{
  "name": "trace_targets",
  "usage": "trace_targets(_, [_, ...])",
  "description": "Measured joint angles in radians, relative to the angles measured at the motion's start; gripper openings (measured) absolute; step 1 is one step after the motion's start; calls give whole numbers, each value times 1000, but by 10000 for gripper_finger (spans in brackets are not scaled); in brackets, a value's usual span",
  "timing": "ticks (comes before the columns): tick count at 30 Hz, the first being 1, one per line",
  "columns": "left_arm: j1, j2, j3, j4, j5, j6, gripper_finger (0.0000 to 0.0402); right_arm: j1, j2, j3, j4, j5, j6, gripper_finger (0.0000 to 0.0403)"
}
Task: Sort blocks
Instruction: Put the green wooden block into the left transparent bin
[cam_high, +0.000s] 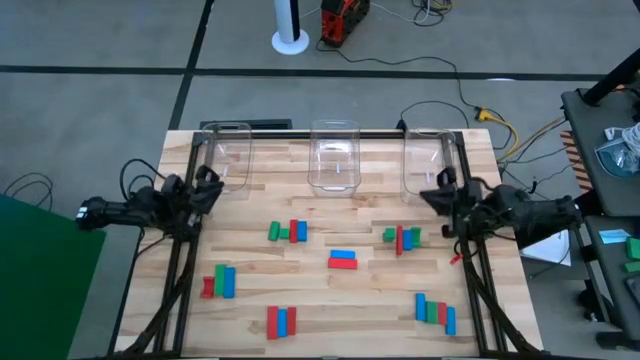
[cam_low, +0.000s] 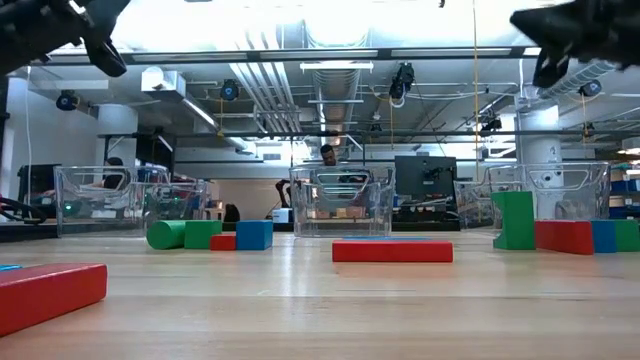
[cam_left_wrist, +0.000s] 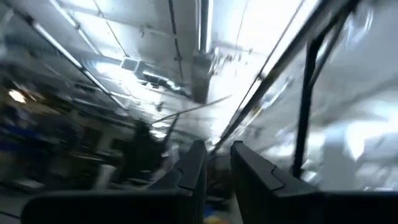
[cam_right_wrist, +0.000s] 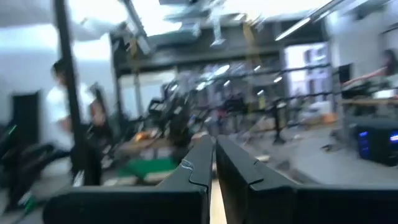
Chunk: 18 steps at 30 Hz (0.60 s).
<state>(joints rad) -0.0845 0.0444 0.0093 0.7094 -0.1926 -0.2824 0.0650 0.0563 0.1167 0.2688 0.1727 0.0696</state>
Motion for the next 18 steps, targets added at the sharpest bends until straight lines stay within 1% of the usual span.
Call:
trace_targets(2, [0,0,0,37,-2,-187,53,0,17,42,-2,49,16,13])
trace_targets(4, [1,0,0,50,-13,-272,53,0,37,84,-3,92,48,13])
trace_targets(7, [1,0,0,50,-22,-270,53,0,67,147,-8,127,88,13])
trace_targets(12, [1,0,0,56,-74,-297,53,0,120,226,-40,122,121,13])
trace_targets(16, [1,2,0,51,-86,-287,53,0,152,273,-59,118,82,13])
trace_targets(18, [1,3,2,59,-143,-290,53,0,163,293,-58,117,91,13])
